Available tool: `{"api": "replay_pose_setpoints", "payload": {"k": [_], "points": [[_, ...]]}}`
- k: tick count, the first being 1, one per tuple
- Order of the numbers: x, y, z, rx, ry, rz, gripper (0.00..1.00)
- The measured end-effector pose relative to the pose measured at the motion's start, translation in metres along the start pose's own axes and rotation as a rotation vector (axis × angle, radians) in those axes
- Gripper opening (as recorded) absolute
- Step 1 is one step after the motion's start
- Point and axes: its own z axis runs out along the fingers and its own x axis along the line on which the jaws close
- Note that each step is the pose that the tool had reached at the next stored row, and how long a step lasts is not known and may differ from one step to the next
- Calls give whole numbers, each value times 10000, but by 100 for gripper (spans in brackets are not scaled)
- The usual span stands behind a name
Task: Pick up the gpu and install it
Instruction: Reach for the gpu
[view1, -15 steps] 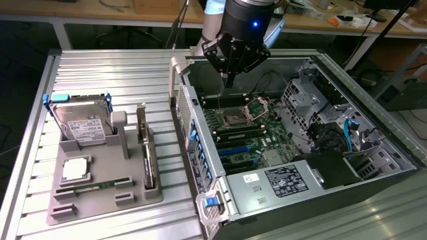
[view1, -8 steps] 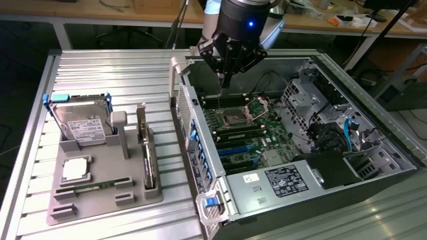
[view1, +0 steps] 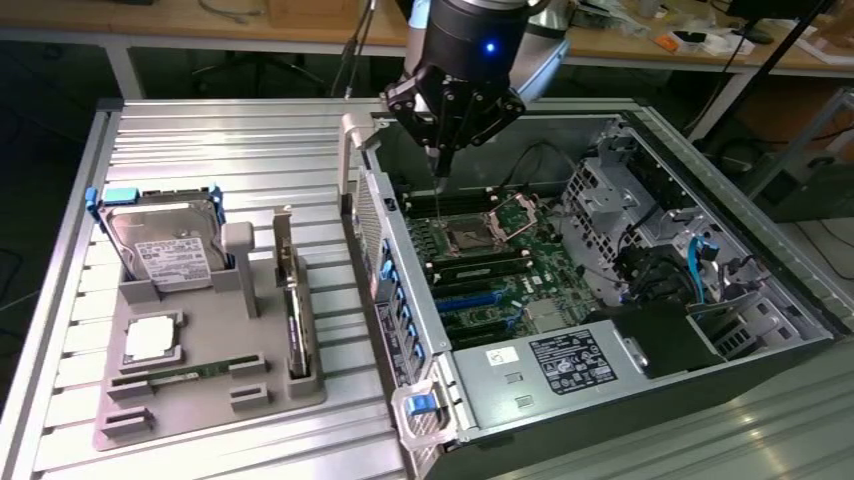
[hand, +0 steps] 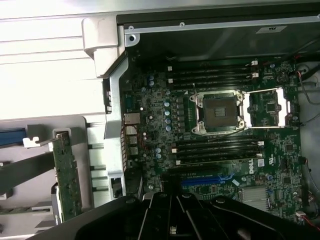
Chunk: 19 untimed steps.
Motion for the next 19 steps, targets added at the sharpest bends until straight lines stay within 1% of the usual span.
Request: {"api": "replay_pose_setpoints", "payload": {"k": [15, 19], "points": [[136, -10, -3, -1, -1, 0, 11], [142, -11, -4, 0, 0, 0, 11]]}}
